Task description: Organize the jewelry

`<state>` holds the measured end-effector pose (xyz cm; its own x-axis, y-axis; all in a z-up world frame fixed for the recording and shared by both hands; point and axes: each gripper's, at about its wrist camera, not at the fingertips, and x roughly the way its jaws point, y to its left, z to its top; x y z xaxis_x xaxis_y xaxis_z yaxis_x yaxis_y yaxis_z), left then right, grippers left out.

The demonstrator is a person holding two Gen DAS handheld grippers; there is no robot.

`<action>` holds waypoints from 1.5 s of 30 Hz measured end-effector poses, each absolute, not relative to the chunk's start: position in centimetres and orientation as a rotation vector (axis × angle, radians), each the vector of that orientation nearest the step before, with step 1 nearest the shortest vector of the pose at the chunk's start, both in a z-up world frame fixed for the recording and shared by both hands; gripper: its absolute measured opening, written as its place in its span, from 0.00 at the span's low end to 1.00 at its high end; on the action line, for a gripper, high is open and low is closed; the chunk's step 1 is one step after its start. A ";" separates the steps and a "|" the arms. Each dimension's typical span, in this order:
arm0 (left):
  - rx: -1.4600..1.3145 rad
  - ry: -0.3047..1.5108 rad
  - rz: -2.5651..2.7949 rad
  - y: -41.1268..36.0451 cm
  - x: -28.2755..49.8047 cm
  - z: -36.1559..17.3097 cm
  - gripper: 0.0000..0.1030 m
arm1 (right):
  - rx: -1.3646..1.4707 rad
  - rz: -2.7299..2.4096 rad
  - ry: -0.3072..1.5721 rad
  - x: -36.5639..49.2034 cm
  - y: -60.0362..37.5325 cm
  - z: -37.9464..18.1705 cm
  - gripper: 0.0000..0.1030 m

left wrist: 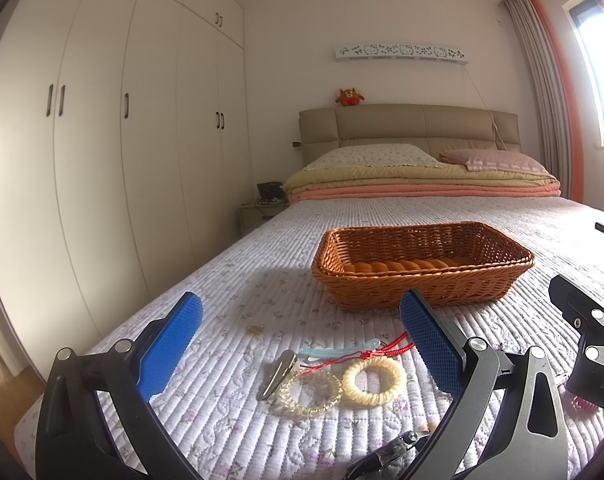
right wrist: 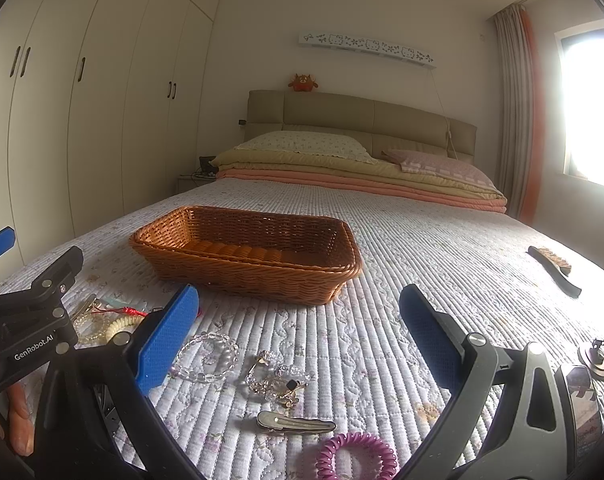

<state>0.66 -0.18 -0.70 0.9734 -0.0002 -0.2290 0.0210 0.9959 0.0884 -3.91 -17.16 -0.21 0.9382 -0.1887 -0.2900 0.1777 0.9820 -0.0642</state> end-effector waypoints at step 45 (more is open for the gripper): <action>-0.152 0.731 -0.462 5.3 -0.1 -2.3 0.51 | 0.082 -0.087 0.624 -7.3 -23.5 -1.5 0.49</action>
<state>-0.06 5.32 -2.26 0.6493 -0.4570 -0.6080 0.3525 0.8891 -0.2919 -7.31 -23.46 -1.52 0.8083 -0.0566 -0.5860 0.1057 0.9931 0.0500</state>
